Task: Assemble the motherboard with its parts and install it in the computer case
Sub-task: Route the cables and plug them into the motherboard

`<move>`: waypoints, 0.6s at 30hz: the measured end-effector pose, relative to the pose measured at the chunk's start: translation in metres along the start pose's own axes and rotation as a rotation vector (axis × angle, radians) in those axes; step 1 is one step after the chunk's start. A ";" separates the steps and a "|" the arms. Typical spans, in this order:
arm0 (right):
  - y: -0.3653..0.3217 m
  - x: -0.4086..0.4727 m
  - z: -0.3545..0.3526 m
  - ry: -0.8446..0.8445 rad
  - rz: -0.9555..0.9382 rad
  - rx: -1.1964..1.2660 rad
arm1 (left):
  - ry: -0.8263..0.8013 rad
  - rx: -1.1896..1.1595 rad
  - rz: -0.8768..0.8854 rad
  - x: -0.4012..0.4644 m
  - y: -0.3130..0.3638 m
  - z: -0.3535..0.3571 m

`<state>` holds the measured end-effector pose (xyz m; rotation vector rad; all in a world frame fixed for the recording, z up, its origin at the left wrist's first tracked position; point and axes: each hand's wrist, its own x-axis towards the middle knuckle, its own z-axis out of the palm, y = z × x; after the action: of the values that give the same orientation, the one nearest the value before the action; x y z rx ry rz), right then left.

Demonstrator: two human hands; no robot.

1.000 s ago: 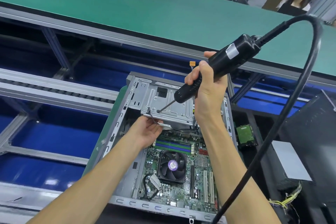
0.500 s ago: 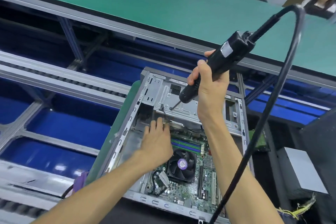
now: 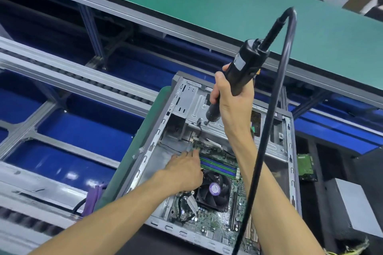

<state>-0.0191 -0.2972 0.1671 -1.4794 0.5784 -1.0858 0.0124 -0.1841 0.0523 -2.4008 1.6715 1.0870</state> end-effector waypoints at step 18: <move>-0.011 -0.012 0.018 0.021 0.012 -0.030 | -0.019 0.005 -0.003 -0.005 0.003 -0.007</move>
<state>-0.0112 -0.2755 0.1756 -1.4899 0.6204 -1.0887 0.0124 -0.1843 0.0618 -2.3811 1.6627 1.1004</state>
